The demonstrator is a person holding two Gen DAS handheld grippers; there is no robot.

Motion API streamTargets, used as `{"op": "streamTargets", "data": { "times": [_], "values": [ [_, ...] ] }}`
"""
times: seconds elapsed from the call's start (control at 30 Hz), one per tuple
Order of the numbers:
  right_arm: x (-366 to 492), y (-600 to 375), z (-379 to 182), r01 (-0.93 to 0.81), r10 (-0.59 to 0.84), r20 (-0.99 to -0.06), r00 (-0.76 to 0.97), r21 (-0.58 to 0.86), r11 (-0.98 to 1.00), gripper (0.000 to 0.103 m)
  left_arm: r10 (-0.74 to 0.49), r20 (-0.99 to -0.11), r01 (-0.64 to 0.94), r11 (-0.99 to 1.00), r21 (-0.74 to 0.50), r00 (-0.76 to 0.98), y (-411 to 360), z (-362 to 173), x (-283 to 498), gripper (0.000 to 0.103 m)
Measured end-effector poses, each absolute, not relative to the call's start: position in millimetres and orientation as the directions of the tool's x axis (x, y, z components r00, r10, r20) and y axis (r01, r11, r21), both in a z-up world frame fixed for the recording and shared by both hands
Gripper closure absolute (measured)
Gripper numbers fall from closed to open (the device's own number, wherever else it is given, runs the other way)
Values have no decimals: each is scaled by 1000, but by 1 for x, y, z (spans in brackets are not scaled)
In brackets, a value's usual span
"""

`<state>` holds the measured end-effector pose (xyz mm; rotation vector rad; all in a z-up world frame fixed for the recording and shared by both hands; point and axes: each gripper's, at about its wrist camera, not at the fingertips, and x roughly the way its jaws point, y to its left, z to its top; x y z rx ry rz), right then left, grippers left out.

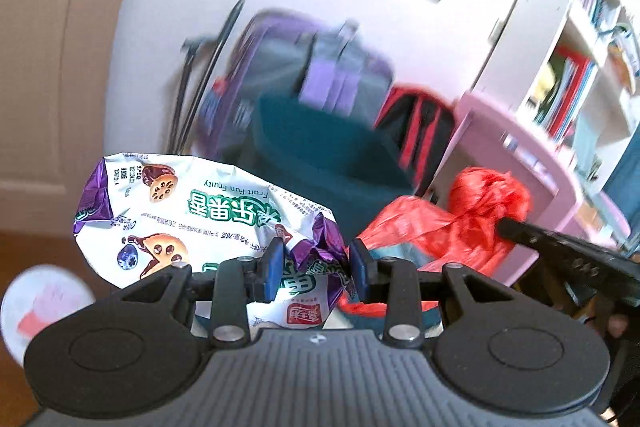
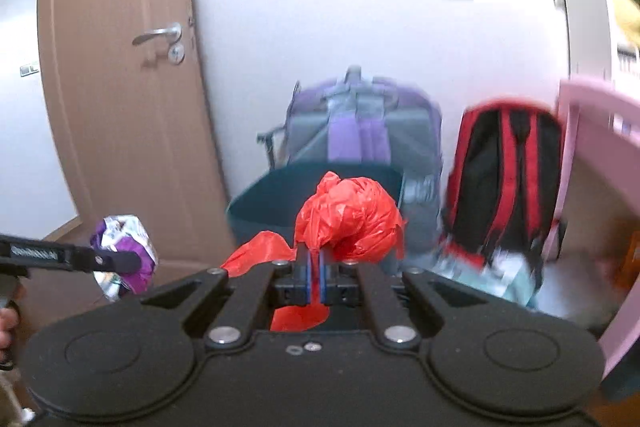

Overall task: Collect trash
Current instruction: 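Carry the cookie wrapper and red bag up over the teal wastebasket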

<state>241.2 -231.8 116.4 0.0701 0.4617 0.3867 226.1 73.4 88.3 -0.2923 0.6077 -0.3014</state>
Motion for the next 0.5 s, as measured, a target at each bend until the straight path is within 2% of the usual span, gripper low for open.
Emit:
{"op": "streamTargets", "data": {
  "times": [0.23, 0.5],
  "values": [
    [294, -224, 146, -316, 312, -385, 868, 56, 947, 99, -427, -422, 274, 885, -376, 800, 35, 145, 277, 69],
    [346, -209, 136, -290, 257, -389, 885, -28, 957, 99, -509, -364, 364, 842, -398, 780, -3, 156, 328, 69]
  ]
}}
